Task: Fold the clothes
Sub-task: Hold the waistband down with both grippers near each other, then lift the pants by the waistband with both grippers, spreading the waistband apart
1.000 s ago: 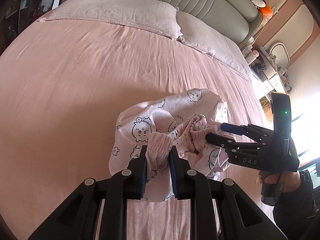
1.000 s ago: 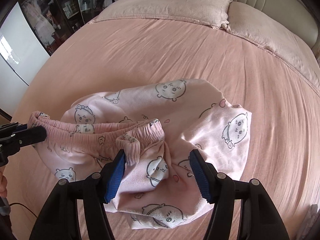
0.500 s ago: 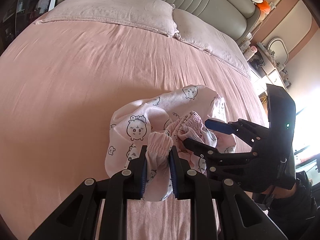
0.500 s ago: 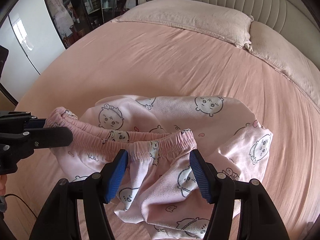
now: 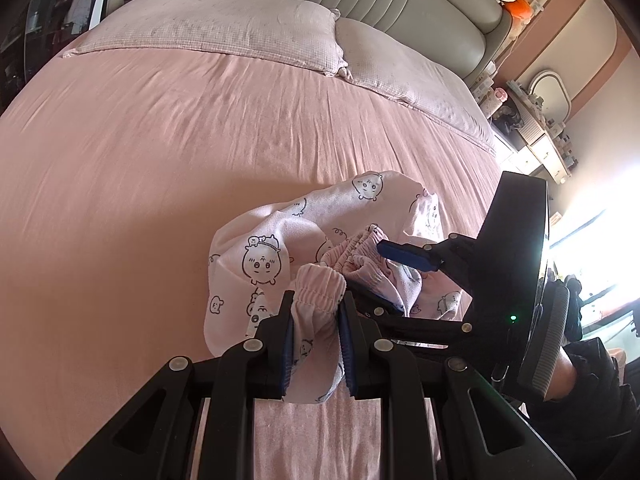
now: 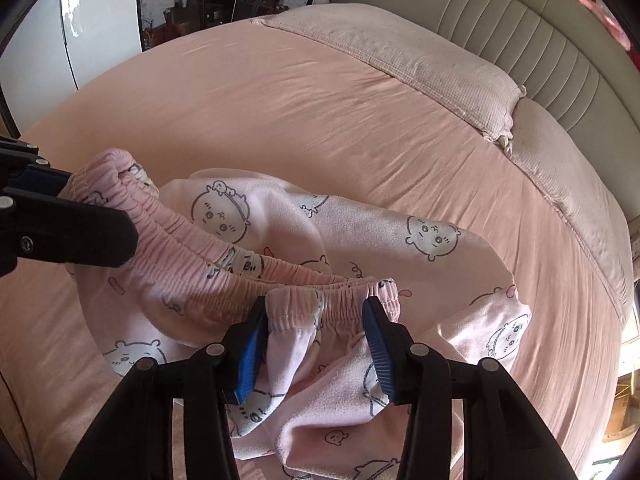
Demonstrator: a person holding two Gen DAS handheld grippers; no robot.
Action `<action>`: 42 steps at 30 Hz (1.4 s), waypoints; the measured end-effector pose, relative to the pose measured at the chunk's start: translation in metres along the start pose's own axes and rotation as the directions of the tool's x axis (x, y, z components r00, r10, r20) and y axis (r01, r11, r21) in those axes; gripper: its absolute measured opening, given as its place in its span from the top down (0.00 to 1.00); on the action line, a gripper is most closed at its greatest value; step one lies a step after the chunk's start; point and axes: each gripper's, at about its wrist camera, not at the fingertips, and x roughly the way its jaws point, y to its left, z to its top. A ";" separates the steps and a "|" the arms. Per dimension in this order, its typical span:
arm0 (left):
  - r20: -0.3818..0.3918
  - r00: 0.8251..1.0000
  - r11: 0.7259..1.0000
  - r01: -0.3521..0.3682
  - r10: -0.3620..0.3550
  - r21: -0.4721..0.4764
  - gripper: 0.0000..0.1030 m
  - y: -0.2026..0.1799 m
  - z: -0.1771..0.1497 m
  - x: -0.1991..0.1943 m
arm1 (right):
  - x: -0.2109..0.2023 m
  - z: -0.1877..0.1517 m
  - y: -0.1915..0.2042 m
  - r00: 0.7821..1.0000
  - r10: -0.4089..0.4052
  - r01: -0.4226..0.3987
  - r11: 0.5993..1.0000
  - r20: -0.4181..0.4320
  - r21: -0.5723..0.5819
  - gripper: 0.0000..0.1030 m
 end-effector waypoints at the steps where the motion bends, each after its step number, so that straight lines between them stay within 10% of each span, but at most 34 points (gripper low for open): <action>1: 0.000 1.000 1.000 0.000 0.000 0.002 0.83 0.000 0.000 0.000 | 0.001 -0.002 -0.001 1.000 -0.001 0.001 1.000 -0.004 0.003 0.57; 7: 0.003 1.000 1.000 -0.007 0.007 -0.004 0.83 0.000 0.001 0.001 | 0.000 -0.011 -0.013 0.999 0.045 -0.045 0.995 -0.007 0.086 0.89; 23: 0.047 0.997 0.995 -0.050 0.054 -0.091 0.83 0.018 0.003 -0.023 | -0.054 0.003 -0.057 0.994 -0.014 -0.001 0.991 0.111 0.132 0.92; 42: 0.245 0.963 0.993 -0.115 0.111 0.005 0.83 -0.038 0.059 -0.146 | -0.205 0.037 -0.134 0.945 -0.044 -0.044 0.965 0.325 0.259 0.92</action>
